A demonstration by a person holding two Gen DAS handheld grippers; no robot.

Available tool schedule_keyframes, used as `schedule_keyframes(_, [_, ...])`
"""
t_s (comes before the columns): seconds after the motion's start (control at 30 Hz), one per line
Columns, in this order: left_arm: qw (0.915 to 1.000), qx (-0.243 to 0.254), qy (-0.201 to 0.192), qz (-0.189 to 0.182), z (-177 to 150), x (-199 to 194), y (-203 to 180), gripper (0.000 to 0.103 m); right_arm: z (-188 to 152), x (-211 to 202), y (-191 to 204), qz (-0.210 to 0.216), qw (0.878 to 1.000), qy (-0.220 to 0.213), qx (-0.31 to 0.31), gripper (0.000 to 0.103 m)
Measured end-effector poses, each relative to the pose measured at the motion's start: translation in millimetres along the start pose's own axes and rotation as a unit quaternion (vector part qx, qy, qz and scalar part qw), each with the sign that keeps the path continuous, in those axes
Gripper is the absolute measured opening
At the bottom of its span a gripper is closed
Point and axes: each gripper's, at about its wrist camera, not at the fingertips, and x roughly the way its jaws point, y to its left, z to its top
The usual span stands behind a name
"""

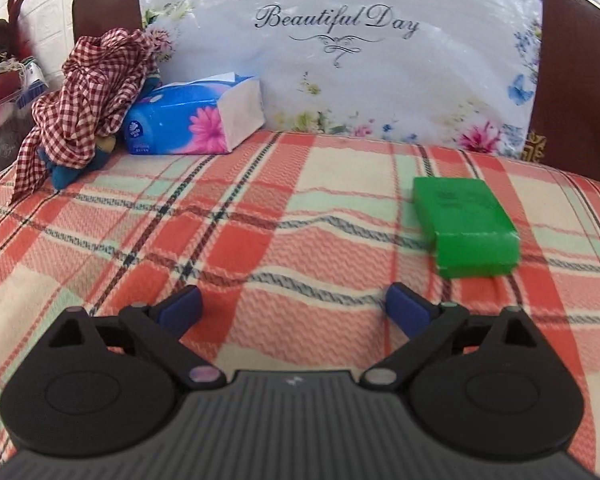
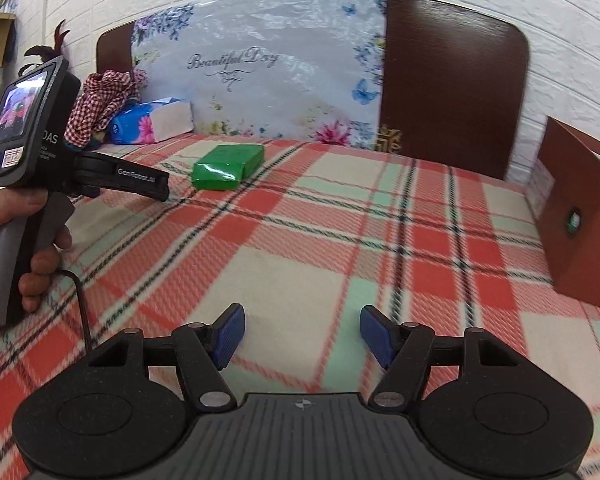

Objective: Organize objects
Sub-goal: 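Move the right gripper to the green box and grasp it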

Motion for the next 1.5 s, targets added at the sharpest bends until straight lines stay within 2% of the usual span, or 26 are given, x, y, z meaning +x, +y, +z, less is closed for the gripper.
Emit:
schedule_keyframes(0.4, [0.9999, -0.010, -0.007, -0.008, 5.2, 9.1, 5.1, 0.103, 39.9, 55.1, 27.4, 0.037, 0.999, -0.010, -0.024, 0.065])
schedule_keyframes(0.77, [0.9995, -0.026, -0.014, -0.013, 4.8, 8.0, 8.9, 0.103, 78.1, 108.1, 46.1, 0.049, 0.998, -0.020, -0.034, 0.065])
schedule_keyframes(0.93, [0.9977, -0.063, -0.024, -0.001, 4.2, 6.2, 19.1, 0.097, 88.9, 126.2, 54.8, 0.048, 0.998, -0.021, -0.044, 0.068])
schedule_keyframes(1.07, [0.9953, -0.090, -0.035, -0.007, 3.4, 4.0, 27.6, 0.096, 95.6, 137.6, 55.7, 0.054, 0.997, -0.019, -0.044, 0.074])
schedule_keyframes(1.2, [0.9929, -0.112, -0.041, 0.000, 4.0, 4.5, 32.8, 0.096, 101.3, 147.1, 61.1, 0.056, 0.997, -0.019, -0.050, 0.075])
schedule_keyframes(1.23, [0.9928, -0.112, -0.041, 0.001, 4.0, 4.7, 32.5, 0.096, 101.7, 147.6, 62.0, 0.062, 0.996, -0.020, -0.054, 0.066])
schedule_keyframes(1.3, [0.9932, -0.109, -0.040, 0.002, 3.9, 5.5, 32.0, 0.096, 100.8, 145.0, 65.1, 0.073, 0.995, -0.026, -0.069, 0.056])
schedule_keyframes(1.5, [0.9946, -0.098, -0.035, 0.010, 3.5, 7.1, 28.6, 0.097, 90.4, 127.9, 52.0, 0.070, 0.995, -0.024, -0.059, 0.042])
